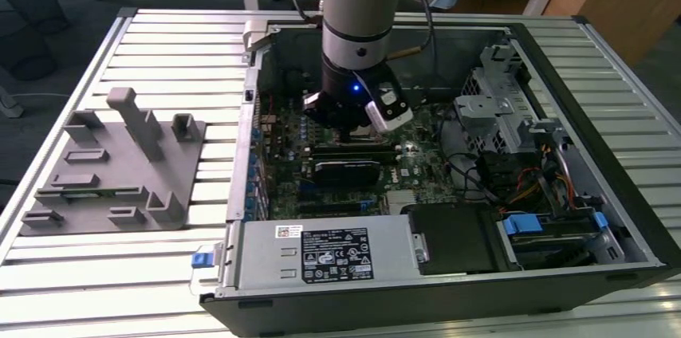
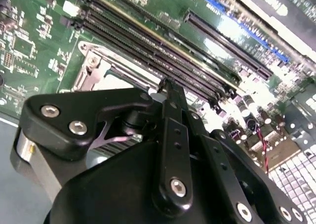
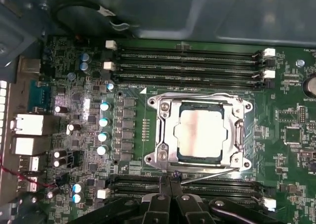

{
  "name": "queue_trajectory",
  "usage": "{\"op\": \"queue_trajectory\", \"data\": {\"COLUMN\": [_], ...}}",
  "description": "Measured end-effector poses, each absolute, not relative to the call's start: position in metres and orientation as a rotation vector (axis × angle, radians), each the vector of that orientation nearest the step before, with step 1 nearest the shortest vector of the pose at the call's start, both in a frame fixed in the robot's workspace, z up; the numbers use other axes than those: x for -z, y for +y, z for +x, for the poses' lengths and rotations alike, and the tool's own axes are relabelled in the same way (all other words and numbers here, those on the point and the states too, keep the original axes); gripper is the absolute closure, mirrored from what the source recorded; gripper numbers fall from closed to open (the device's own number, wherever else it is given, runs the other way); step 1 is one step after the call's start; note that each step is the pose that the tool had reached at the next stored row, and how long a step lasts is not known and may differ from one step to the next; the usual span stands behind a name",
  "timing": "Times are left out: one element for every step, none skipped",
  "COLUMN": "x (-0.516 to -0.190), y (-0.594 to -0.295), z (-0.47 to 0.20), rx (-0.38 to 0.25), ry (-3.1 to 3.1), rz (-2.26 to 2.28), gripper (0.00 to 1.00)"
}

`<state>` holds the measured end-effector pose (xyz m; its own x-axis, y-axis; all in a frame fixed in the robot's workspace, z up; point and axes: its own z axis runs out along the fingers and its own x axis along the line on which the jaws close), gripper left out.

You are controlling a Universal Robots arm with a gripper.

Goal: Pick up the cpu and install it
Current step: 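Install the second cpu locking lever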

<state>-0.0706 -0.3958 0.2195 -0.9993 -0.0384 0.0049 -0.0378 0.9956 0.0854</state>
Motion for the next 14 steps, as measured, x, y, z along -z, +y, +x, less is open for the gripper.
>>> {"op": "queue_trajectory", "data": {"x": [-0.219, -0.219, -0.219, -0.218, -0.218, -0.217, -0.216, -0.215, -0.215, -0.214, -0.213, -0.213, -0.212, -0.212], "y": [-0.397, -0.399, -0.401, -0.402, -0.403, -0.404, -0.408, -0.410, -0.411, -0.412, -0.414, -0.415, -0.415, -0.416], "z": [-0.071, -0.071, -0.071, -0.071, -0.071, -0.071, -0.071, -0.072, -0.072, -0.073, -0.073, -0.074, -0.075, -0.077], "rx": [0.141, 0.147, 0.155, 0.166, 0.179, 0.194, 0.238, 0.248, 0.256, 0.264, 0.270, 0.276, 0.282, 0.289], "ry": [-3.132, -3.131, -3.131, -3.131, -3.130, -3.129, -3.127, -3.126, -3.126, -3.125, -3.125, -3.124, -3.124, -3.123], "rz": [0.060, 0.060, 0.060, 0.060, 0.060, 0.060, 0.060, 0.060, 0.060, 0.060, 0.060, 0.060, 0.060, 0.060], "gripper": [0.89, 0.89, 0.89, 0.89, 0.89, 0.89, 0.89, 0.89, 0.89, 0.89, 0.89, 0.89, 0.89, 0.89]}}
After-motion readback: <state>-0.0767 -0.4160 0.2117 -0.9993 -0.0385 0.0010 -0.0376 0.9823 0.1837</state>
